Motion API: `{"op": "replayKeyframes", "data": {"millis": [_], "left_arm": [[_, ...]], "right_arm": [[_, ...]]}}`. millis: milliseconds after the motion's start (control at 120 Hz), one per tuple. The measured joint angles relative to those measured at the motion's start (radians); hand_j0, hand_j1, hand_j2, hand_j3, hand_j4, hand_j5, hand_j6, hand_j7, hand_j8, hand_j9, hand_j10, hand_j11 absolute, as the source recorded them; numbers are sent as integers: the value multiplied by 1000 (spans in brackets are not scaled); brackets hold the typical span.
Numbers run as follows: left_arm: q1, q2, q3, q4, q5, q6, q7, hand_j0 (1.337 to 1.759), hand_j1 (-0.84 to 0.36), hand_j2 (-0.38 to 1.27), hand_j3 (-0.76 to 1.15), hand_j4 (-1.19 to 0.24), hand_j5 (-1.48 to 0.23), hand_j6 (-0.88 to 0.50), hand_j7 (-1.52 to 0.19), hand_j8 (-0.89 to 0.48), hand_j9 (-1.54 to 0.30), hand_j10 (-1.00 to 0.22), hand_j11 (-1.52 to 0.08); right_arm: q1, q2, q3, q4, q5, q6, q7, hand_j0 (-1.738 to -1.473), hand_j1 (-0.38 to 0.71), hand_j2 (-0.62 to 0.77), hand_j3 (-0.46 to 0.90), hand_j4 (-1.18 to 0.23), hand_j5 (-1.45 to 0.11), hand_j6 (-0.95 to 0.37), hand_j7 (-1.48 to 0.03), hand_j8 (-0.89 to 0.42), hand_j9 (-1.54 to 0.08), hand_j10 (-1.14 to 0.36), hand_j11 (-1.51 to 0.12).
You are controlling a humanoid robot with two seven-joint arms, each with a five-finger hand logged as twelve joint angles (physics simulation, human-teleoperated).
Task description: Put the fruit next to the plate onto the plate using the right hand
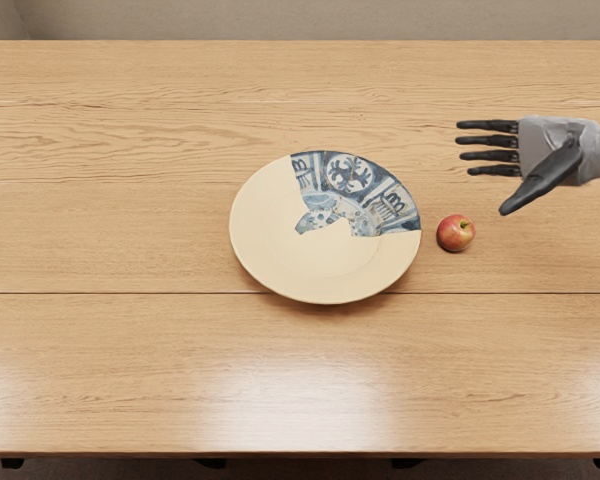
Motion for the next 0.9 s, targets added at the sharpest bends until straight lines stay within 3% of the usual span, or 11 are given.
{"op": "replayKeyframes", "data": {"millis": [200,283,475,575,833,900], "left_arm": [[0,0,0,0,0,0,0,1658,62,48,0,-240,-311,-240,-311,-240,-311,-240,-311],[0,0,0,0,0,0,0,1658,62,48,0,-240,-311,-240,-311,-240,-311,-240,-311],[0,0,0,0,0,0,0,1658,62,48,0,-240,-311,-240,-311,-240,-311,-240,-311],[0,0,0,0,0,0,0,1658,62,48,0,-240,-311,-240,-311,-240,-311,-240,-311],[0,0,0,0,0,0,0,1658,62,48,0,-240,-311,-240,-311,-240,-311,-240,-311],[0,0,0,0,0,0,0,1658,62,48,0,-240,-311,-240,-311,-240,-311,-240,-311]], "right_arm": [[4,-4,21,-6,-48,0,-2,-1658,-306,-7,0,-36,-47,-36,-47,-36,-47,-36,-47],[2,-57,27,90,-135,-29,2,-1658,-306,-7,0,-36,-47,-36,-47,-36,-47,-36,-47],[-8,-155,-1,380,-345,-445,5,-1658,-306,-6,0,-38,-48,-39,-48,-38,-48,-38,-48],[-10,-167,-56,485,-425,-699,4,-1658,-306,-6,0,-40,-49,-40,-49,-40,-49,-39,-49],[-28,-95,-155,580,-504,-1083,-4,-1658,-301,-6,0,-44,-55,-46,-54,-45,-55,-44,-54],[-56,-56,-162,586,-564,-1148,-45,-1658,-298,-6,0,-47,-58,-48,-58,-48,-58,-47,-58]]}}
